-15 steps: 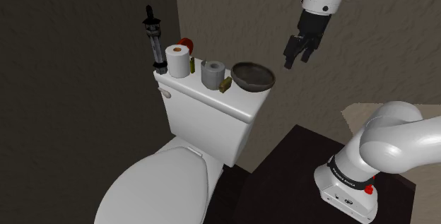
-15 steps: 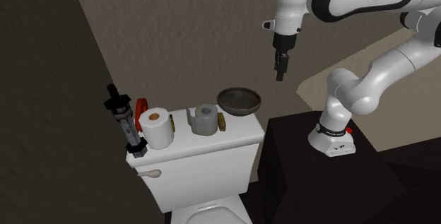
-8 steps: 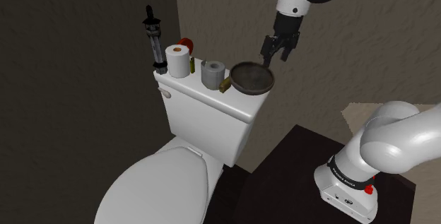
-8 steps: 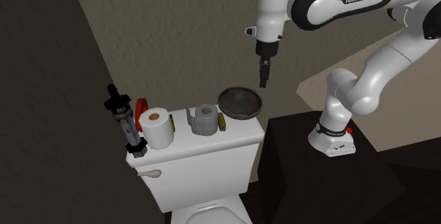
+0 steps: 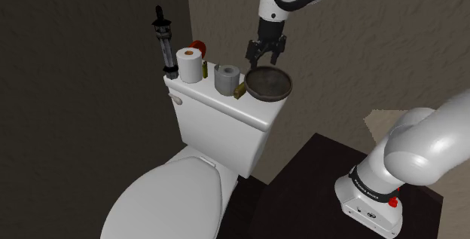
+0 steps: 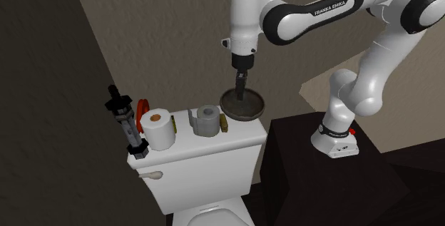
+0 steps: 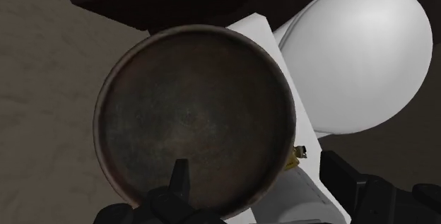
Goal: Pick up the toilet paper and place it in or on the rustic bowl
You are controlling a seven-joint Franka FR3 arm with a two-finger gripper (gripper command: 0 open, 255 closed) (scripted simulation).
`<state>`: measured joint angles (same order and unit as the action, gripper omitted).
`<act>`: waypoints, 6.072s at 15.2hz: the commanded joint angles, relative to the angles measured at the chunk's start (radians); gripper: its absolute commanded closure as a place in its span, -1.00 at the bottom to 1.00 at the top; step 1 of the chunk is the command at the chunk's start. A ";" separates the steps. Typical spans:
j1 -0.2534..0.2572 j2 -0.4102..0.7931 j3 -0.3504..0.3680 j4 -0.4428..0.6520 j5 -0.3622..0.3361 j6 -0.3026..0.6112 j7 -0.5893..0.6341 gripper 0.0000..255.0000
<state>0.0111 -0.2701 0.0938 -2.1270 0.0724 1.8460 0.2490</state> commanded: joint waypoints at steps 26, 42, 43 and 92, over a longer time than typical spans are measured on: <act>0.056 0.639 0.046 0.564 -0.102 0.069 0.153 -1.00; 0.056 0.634 0.047 0.583 -0.101 0.044 0.153 1.00; 0.056 0.632 0.047 0.594 -0.101 0.032 0.153 1.00; -0.037 0.093 -0.014 0.291 -0.038 -0.203 -0.005 1.00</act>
<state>-0.0255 -0.1741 0.0799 -1.8216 0.0342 1.6297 0.2443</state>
